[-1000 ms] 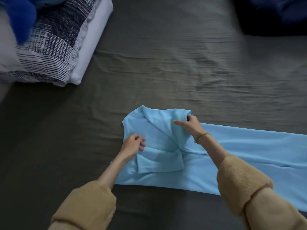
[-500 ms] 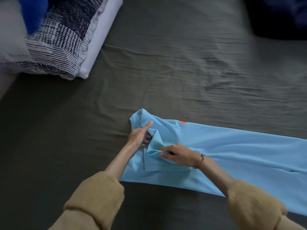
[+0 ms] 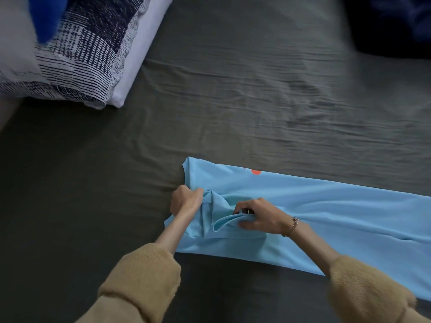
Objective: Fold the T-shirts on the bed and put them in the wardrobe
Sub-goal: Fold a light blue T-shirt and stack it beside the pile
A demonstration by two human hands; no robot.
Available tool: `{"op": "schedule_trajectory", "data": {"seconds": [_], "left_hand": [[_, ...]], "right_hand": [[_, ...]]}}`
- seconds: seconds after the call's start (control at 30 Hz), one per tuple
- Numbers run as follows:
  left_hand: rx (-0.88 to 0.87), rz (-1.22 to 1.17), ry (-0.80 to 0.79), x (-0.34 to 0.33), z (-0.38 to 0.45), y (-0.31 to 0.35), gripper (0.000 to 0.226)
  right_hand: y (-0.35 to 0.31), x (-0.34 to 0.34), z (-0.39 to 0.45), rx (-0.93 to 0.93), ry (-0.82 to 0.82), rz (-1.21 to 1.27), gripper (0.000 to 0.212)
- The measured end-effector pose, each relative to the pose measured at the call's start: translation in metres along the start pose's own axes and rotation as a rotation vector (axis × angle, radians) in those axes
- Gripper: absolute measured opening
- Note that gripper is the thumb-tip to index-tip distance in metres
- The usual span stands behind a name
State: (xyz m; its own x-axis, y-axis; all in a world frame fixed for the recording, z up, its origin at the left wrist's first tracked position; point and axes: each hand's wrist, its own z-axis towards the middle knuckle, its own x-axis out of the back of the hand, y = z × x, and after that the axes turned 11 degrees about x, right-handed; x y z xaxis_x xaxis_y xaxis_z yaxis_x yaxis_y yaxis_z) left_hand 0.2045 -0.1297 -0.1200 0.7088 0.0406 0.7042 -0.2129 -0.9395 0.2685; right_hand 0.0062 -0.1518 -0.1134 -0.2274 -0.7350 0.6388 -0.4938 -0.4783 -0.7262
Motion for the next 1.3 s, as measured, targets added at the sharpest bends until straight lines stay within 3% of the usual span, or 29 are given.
{"op": "schedule_trajectory", "data": {"seconds": [0.13, 0.2, 0.27, 0.33, 0.4, 0.5, 0.57, 0.63, 0.7, 0.77, 0.9, 1.0, 1.1, 1.2, 1.3], "left_hand": [[-0.155, 0.047, 0.211, -0.001, -0.006, 0.000, 0.029], [-0.372, 0.137, 0.340, -0.001, -0.005, -0.002, 0.027], [-0.672, 0.184, 0.241, -0.003, -0.002, -0.004, 0.024], [-0.828, 0.203, -0.066, -0.004, -0.001, -0.005, 0.030], [-0.796, 0.240, -0.257, -0.004, -0.004, -0.006, 0.034], [-0.767, 0.358, -0.272, -0.005, -0.003, -0.005, 0.041], [-0.736, 0.442, -0.266, -0.004, -0.002, -0.003, 0.034], [-0.665, 0.326, -0.340, -0.002, -0.004, -0.003, 0.036], [-0.587, 0.162, -0.402, -0.001, -0.006, -0.003, 0.056], [-0.586, 0.185, -0.413, 0.000, -0.007, -0.001, 0.061], [-0.673, 0.363, -0.331, -0.002, -0.005, -0.001, 0.052], [-0.655, 0.294, -0.229, -0.005, -0.002, -0.002, 0.036], [-0.620, 0.288, -0.169, -0.006, -0.001, -0.001, 0.035], [-0.647, 0.357, -0.129, -0.008, 0.000, -0.001, 0.033], [-0.662, 0.411, -0.112, -0.008, -0.001, -0.001, 0.016]], "right_hand": [[0.001, 0.000, 0.002, 0.016, -0.021, -0.003, 0.011], [0.003, -0.001, 0.004, 0.027, -0.011, 0.029, 0.005], [0.003, -0.002, 0.007, 0.041, -0.018, 0.073, 0.008], [0.002, -0.002, 0.011, 0.056, -0.020, 0.091, 0.011], [0.002, 0.002, 0.015, 0.036, 0.033, 0.119, 0.010], [0.005, 0.015, 0.020, -0.005, 0.157, 0.192, 0.010], [0.010, 0.024, 0.023, -0.034, 0.253, 0.222, 0.009], [0.020, 0.032, 0.027, -0.098, 0.318, 0.200, 0.009], [0.028, 0.035, 0.031, -0.166, 0.286, 0.130, 0.015], [0.033, 0.033, 0.035, -0.203, 0.234, 0.081, 0.018], [0.036, 0.027, 0.033, -0.264, 0.200, 0.139, 0.036], [0.038, 0.027, 0.025, -0.293, 0.240, 0.157, 0.047], [0.047, 0.028, 0.014, -0.302, 0.340, 0.225, 0.050], [0.051, 0.026, 0.007, -0.293, 0.407, 0.110, 0.052], [0.050, 0.019, 0.005, -0.276, 0.434, -0.016, 0.053]]}}
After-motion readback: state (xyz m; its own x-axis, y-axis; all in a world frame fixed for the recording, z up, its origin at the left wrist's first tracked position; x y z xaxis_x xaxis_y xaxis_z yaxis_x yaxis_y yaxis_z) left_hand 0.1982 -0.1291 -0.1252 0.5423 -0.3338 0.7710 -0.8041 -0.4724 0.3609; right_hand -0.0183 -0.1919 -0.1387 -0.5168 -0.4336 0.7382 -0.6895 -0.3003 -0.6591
